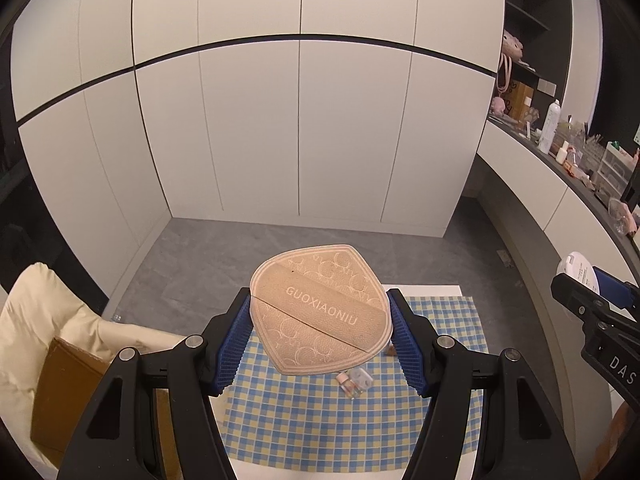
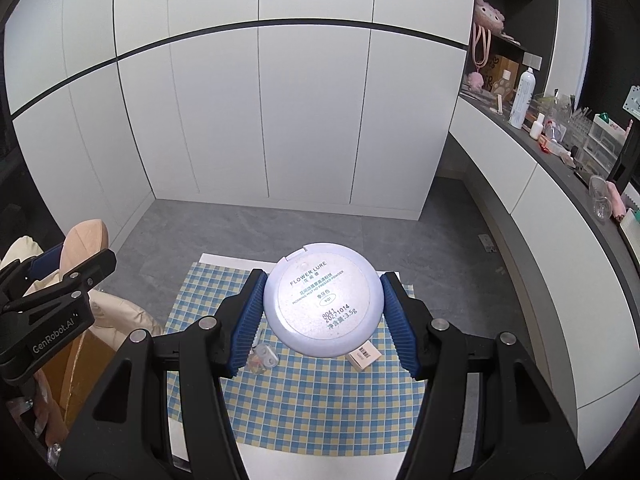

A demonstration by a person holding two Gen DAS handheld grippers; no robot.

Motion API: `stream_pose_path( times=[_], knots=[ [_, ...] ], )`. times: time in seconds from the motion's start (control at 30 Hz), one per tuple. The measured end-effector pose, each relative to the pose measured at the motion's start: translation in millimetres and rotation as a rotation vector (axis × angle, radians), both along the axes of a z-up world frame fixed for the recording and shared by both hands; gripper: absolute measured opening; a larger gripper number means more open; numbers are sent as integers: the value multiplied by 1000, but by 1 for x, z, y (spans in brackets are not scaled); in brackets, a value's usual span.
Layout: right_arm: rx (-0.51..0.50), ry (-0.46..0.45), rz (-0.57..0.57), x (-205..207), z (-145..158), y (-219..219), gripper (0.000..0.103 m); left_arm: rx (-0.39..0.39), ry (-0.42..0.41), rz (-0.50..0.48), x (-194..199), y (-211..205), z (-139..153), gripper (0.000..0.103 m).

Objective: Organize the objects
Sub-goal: 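Lift the beige puff with the left gripper while the right gripper lifts the white compact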

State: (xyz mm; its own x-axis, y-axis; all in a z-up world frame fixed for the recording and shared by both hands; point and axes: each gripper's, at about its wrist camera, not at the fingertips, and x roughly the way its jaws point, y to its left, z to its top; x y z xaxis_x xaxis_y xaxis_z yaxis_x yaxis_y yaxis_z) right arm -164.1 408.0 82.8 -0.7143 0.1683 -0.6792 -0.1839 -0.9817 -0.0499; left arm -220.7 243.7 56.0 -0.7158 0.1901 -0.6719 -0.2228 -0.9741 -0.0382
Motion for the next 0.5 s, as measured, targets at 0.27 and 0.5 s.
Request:
stream_pose_path(
  times=[0.27,0.5],
  knots=[
    [2,-7,7,6,-2,-3,60,-10,6,9,4,-5,5,66],
    [1,-14,14,10,-6,-5,60,-32,-3,-2,11,-4,1,66]
  ],
)
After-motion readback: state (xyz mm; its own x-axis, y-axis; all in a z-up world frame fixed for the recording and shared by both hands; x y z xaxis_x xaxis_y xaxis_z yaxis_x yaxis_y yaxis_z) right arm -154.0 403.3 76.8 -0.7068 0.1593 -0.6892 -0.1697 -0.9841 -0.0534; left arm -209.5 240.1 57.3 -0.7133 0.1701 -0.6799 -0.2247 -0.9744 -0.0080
